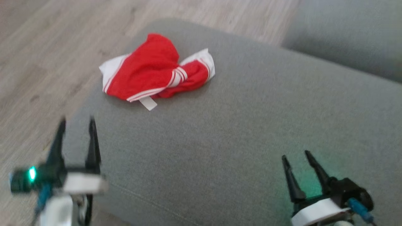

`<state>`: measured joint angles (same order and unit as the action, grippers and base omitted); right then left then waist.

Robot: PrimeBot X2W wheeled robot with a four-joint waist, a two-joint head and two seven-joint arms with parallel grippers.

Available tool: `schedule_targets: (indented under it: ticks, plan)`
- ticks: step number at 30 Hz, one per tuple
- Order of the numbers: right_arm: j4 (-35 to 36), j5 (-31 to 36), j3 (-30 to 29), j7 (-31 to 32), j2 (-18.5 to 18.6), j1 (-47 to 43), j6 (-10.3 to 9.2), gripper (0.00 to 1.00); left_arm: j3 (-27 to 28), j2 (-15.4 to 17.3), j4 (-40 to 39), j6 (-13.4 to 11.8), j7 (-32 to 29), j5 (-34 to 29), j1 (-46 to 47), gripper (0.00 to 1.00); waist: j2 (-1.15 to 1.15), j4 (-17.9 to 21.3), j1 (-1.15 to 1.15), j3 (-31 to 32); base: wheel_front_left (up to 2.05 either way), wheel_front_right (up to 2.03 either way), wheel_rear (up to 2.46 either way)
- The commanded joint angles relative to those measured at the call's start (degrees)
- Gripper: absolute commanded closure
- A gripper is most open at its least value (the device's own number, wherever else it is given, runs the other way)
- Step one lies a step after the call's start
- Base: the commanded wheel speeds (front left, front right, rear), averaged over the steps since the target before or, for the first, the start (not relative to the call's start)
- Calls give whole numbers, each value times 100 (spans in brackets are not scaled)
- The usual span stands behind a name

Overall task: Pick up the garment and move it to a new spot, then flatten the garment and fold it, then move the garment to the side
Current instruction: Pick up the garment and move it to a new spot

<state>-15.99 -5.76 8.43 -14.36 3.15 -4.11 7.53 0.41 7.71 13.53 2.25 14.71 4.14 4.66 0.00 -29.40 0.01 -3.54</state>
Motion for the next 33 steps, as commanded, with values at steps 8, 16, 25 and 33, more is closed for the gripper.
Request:
schedule_targets:
  ticks: [8, 16, 25, 33]
  plan:
    - [449, 305, -74, -63, 844, 443, -4, 0, 121, 343, 1583, 273, -4, 39, 2565, 0, 0, 385, -1, -1430, 0, 0, 0]
    - [764, 401, -83, -63, 1436, 545, -4, 0, 449, 213, 3993, 410, -974, 837, 4309, 0, 0, 570, -1, -2042, 0, 0, 0]
    - [974, 434, -122, -63, 1598, 699, -4, 0, 375, 413, 5600, 513, -1519, 1213, 4950, 0, 0, 966, -1, -2517, 0, 0, 0]
    - [972, 506, -100, -63, 1466, 694, -4, 0, -29, 390, 5653, 522, -927, 1357, 4970, 100, 0, 987, -1, -2617, 0, 0, 0]
